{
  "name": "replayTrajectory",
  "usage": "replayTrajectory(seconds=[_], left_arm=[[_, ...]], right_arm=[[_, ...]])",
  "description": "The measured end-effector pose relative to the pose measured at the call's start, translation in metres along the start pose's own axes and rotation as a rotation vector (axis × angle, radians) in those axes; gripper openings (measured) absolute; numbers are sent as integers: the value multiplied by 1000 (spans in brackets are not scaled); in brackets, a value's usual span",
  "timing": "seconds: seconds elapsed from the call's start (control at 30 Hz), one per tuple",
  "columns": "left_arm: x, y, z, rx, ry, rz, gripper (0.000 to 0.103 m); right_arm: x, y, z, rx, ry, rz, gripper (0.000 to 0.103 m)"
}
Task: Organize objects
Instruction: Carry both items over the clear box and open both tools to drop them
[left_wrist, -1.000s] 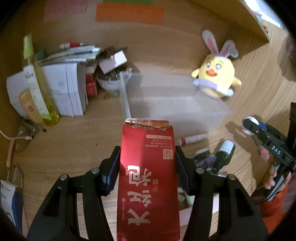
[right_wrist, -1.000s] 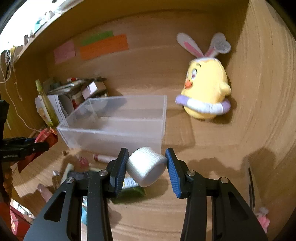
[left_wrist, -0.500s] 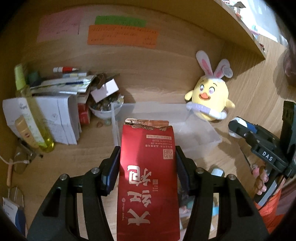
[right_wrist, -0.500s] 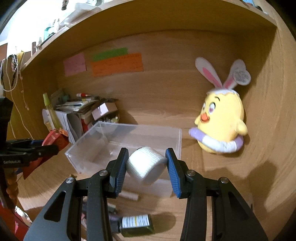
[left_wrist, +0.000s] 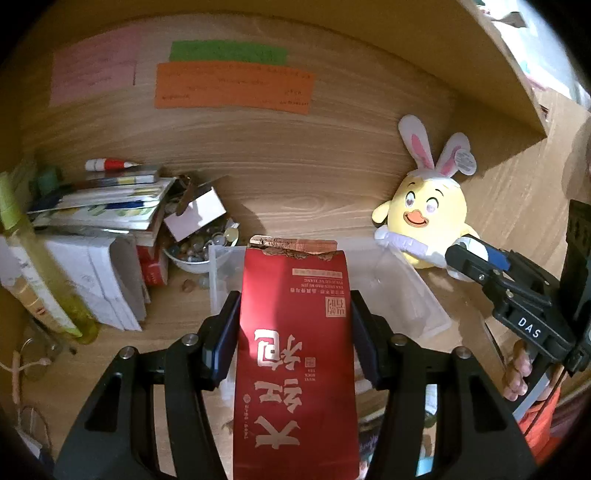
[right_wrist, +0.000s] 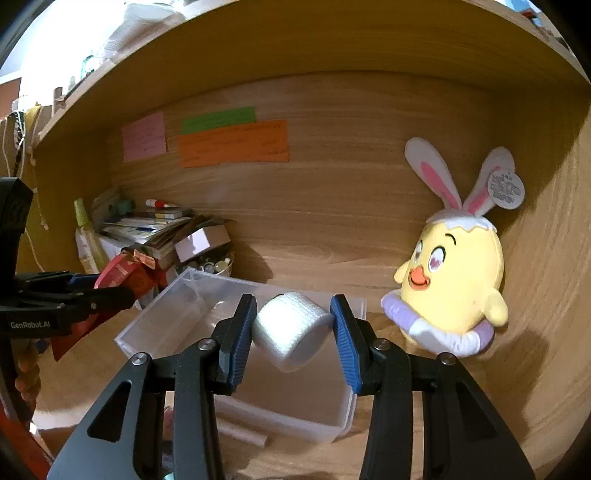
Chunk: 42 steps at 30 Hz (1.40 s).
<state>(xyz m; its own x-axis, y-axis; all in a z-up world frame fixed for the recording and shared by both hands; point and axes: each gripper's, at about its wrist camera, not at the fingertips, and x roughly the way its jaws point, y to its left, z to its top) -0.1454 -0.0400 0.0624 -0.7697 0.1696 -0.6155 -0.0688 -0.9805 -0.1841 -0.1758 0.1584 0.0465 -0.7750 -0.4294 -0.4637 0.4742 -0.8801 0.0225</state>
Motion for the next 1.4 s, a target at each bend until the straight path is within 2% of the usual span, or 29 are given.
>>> replayTrajectory(seconds=[0.13, 0.43, 0.87, 1.4], left_arm=[[16, -2, 6, 0, 19, 3, 56], [60, -12, 10, 39, 94, 13, 56], [115, -9, 8, 55, 186, 16, 55], [136, -15, -4, 103, 233, 37, 55]], right_arm=[[14, -4, 2, 0, 18, -2, 38], [57, -17, -15, 38, 125, 22, 38], [92, -21, -31, 31, 239, 32, 38], [108, -9, -40, -10, 297, 27, 38]])
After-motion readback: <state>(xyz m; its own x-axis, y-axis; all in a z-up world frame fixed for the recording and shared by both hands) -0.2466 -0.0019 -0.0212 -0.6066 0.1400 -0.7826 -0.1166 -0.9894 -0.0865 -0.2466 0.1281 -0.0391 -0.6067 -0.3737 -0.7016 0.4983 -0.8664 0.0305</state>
